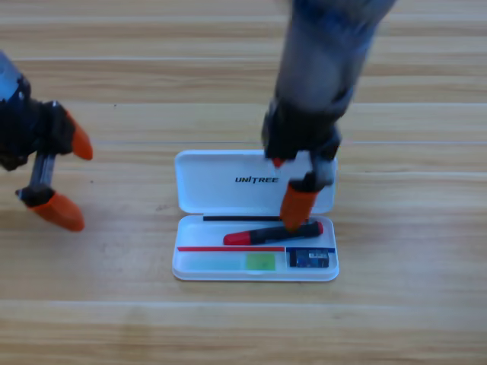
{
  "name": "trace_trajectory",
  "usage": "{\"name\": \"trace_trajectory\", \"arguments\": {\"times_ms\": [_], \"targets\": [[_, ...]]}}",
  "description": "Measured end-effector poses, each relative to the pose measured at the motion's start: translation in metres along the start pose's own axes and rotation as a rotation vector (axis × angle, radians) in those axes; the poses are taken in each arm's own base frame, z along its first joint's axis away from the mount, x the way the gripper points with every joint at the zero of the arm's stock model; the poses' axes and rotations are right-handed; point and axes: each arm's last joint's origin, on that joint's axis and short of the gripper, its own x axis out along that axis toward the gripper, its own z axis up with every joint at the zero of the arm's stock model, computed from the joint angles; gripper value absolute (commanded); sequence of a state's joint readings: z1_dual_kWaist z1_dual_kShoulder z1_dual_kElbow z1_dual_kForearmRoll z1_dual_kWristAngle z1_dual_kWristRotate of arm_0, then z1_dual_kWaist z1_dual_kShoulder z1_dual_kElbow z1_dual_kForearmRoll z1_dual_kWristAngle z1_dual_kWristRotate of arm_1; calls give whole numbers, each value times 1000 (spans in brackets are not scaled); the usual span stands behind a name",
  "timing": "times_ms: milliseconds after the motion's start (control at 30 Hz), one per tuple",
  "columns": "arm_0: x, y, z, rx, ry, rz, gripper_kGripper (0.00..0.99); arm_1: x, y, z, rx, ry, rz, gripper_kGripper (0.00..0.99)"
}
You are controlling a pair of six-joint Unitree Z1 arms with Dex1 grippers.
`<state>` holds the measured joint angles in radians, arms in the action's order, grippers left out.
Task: Clean up eraser and pencils
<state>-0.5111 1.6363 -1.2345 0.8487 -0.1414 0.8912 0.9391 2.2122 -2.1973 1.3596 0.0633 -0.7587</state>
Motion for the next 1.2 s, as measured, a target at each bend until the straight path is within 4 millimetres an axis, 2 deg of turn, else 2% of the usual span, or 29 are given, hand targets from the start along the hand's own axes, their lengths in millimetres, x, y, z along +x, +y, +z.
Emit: {"name": "trace_trajectory", "arguments": {"times_ms": [100,167,233,467,633,700,767,833,933,1200], "targets": [[0,10,-4,-25,-40,24,990,-45,22,-13,-11,-78,-9,919],[2,22,-7,-46,-69,37,990,-67,39,-24,-16,-126,6,919],[10,38,-12,-73,-109,54,990,-79,56,-38,-12,-170,33,919],[66,106,-38,-174,-258,71,989,-66,91,-74,93,-442,20,925],[101,147,-50,-226,-321,41,925,-83,107,-88,116,-593,13,930],[111,156,-53,-243,-334,25,827,-91,111,-92,114,-626,14,930],[118,161,-56,-252,-341,13,672,-95,115,-95,112,-640,14,930],[124,164,-56,-256,-344,0,445,-96,118,-99,114,-643,10,930],[127,164,-56,-242,-365,-15,0,-96,122,-104,115,-644,9,930],[127,161,-52,-224,-417,-49,0,-104,131,-113,111,-669,-3,930]]}}
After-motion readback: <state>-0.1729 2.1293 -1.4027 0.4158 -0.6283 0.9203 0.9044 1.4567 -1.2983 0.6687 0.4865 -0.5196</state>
